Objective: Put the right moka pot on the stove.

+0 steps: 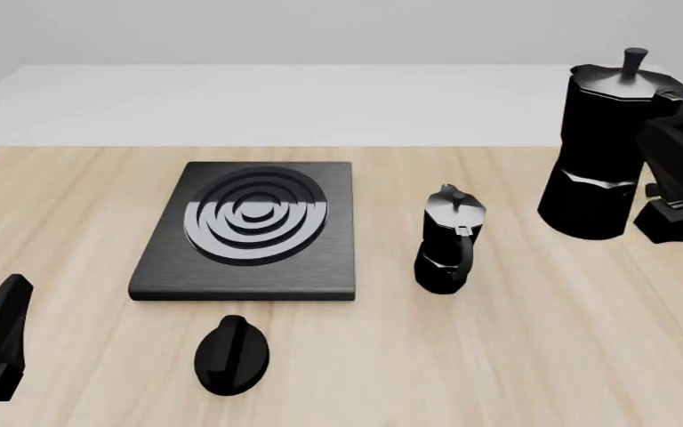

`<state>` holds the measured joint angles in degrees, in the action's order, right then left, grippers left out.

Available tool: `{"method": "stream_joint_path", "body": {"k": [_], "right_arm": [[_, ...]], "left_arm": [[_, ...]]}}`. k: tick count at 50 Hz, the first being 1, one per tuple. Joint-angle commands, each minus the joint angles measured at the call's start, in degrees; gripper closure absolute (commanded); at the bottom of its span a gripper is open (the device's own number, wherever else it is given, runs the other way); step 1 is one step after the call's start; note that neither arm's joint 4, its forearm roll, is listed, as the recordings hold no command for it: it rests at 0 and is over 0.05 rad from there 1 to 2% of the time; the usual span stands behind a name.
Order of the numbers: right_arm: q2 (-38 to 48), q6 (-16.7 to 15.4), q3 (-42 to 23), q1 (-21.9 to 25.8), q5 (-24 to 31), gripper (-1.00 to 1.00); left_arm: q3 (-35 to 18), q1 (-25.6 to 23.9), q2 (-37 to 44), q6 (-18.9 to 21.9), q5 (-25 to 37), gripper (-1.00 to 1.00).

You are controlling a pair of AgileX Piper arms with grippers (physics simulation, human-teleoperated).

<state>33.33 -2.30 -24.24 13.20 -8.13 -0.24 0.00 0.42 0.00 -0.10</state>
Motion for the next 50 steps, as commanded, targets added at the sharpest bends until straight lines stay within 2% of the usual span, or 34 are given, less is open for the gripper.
{"method": "stream_joint_path", "body": {"k": [1, 11, 27, 30, 31, 34, 50], "right_arm": [[1.9, 1.6, -6.8, 5.4, -0.2, 1.0], [11.2, 0.3, -9.5, 10.2, -7.7, 1.0], [25.8, -1.1, -15.4, 16.9, -16.1, 1.0], [25.8, -1.1, -15.4, 16.9, -16.1, 1.0], [29.6, -0.7, -16.6, 18.5, -18.6, 1.0], [32.3, -0.6, -17.5, 19.4, -20.3, 1.0], [43.6, 1.2, -20.5, 23.0, -28.9, 1.0]], "left_arm": [[0.0, 0.0, 0.0, 0.0, 0.0, -1.0], [0.0, 0.0, 0.0, 0.0, 0.0, -1.0], [0.0, 0.0, 0.0, 0.0, 0.0, -1.0], [0.0, 0.0, 0.0, 0.0, 0.0, -1.0], [0.0, 0.0, 0.0, 0.0, 0.0, -1.0], [0.0, 0.0, 0.0, 0.0, 0.0, -1.0], [0.0, 0.0, 0.0, 0.0, 0.0, -1.0]]}}
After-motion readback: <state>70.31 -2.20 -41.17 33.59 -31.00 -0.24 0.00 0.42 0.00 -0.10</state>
